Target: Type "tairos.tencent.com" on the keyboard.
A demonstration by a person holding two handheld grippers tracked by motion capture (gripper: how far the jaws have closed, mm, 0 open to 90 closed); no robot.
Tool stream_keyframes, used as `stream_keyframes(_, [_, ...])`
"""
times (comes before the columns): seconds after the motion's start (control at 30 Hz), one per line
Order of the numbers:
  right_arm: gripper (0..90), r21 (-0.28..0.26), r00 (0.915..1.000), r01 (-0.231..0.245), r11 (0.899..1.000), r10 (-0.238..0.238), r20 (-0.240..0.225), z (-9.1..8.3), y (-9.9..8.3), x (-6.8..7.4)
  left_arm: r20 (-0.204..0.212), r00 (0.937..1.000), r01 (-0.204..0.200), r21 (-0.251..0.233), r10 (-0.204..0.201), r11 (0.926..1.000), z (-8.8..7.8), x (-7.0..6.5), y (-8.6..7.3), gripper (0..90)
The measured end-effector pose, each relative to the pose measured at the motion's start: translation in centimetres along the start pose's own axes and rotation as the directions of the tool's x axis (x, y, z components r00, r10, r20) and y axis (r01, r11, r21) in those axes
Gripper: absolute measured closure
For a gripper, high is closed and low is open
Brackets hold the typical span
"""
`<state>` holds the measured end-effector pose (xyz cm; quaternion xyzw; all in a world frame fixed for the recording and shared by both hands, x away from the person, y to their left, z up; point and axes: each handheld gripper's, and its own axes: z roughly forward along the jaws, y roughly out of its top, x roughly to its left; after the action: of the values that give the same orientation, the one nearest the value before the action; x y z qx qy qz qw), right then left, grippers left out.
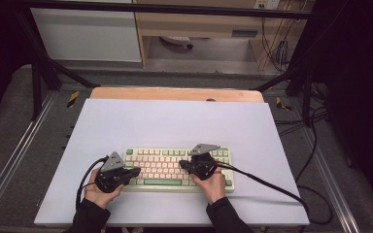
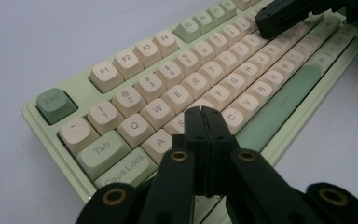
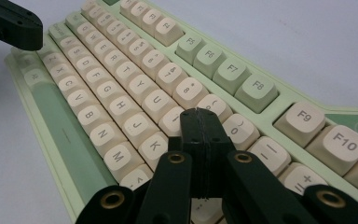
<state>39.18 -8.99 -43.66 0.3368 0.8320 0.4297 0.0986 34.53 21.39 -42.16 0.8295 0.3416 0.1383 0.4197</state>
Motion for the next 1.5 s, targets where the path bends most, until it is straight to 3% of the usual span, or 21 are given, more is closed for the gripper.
stream_keyframes(0.3, [90.0, -0.043, 0.9998, 0.007, 0.999, -0.008, -0.020, -1.5, 0.6, 0.5, -0.001, 1.0000, 0.005, -0.006, -0.005, 1.0000, -0.2, 0.1, 0.0, 89.8])
stream_keyframes(0.63, [90.0, -0.037, 0.9986, 0.018, 0.999, -0.020, -0.049, -2.2, 0.4, 1.3, 0.003, 1.0000, 0.006, -0.008, -0.006, 1.0000, -0.2, 0.2, 0.2, 89.8])
stream_keyframes(1.2, [90.0, -0.013, 0.9947, 0.037, 0.999, -0.038, -0.095, -0.7, 0.2, 3.0, 0.001, 0.9999, 0.013, -0.012, -0.013, 0.9998, -0.3, 0.4, 0.1, 89.9])
stream_keyframes(1.5, [90.0, 0.032, 0.9953, 0.044, 0.999, -0.041, -0.088, 0.2, -0.3, 3.1, -0.002, 0.9999, 0.012, -0.018, -0.012, 0.9998, -0.4, 0.4, 0.1, 89.8])
